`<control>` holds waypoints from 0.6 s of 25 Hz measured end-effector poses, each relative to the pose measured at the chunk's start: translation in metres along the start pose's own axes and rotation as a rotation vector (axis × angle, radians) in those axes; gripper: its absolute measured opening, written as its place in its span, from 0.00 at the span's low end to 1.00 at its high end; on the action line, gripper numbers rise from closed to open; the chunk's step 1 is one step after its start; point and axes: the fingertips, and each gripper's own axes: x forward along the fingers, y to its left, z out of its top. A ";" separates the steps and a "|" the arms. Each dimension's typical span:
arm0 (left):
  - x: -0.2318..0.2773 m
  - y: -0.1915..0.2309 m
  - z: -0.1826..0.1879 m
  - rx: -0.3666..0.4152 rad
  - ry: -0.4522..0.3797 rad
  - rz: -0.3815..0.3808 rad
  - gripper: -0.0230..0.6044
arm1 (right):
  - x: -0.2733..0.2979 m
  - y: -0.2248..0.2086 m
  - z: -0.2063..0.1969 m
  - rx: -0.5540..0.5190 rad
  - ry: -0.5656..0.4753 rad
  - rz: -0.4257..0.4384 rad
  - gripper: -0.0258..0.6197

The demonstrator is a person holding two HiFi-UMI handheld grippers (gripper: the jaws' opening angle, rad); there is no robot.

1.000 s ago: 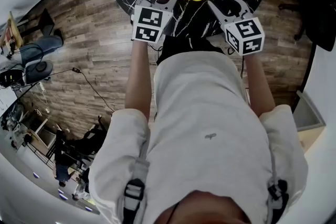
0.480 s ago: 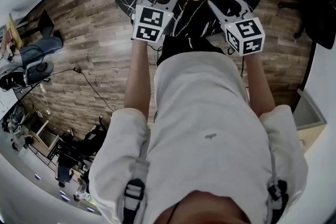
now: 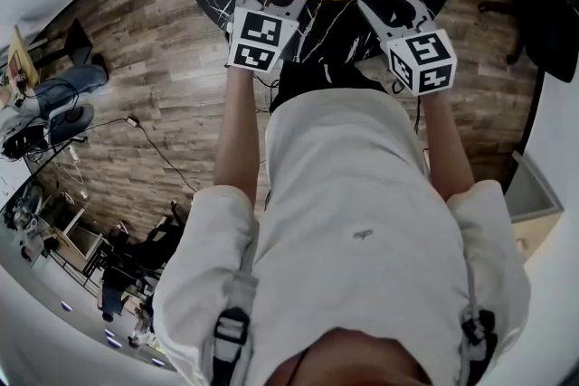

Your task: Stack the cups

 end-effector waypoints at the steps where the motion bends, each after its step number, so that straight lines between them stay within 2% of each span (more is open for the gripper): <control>1: -0.001 0.000 0.001 0.001 -0.003 0.003 0.42 | 0.000 0.000 0.000 -0.001 -0.001 0.000 0.33; 11: -0.020 0.001 0.016 -0.003 -0.051 0.031 0.42 | 0.002 0.003 0.009 -0.009 -0.026 0.017 0.33; 15: -0.029 -0.002 0.019 -0.008 -0.077 0.048 0.42 | 0.004 0.007 0.014 -0.014 -0.041 0.036 0.29</control>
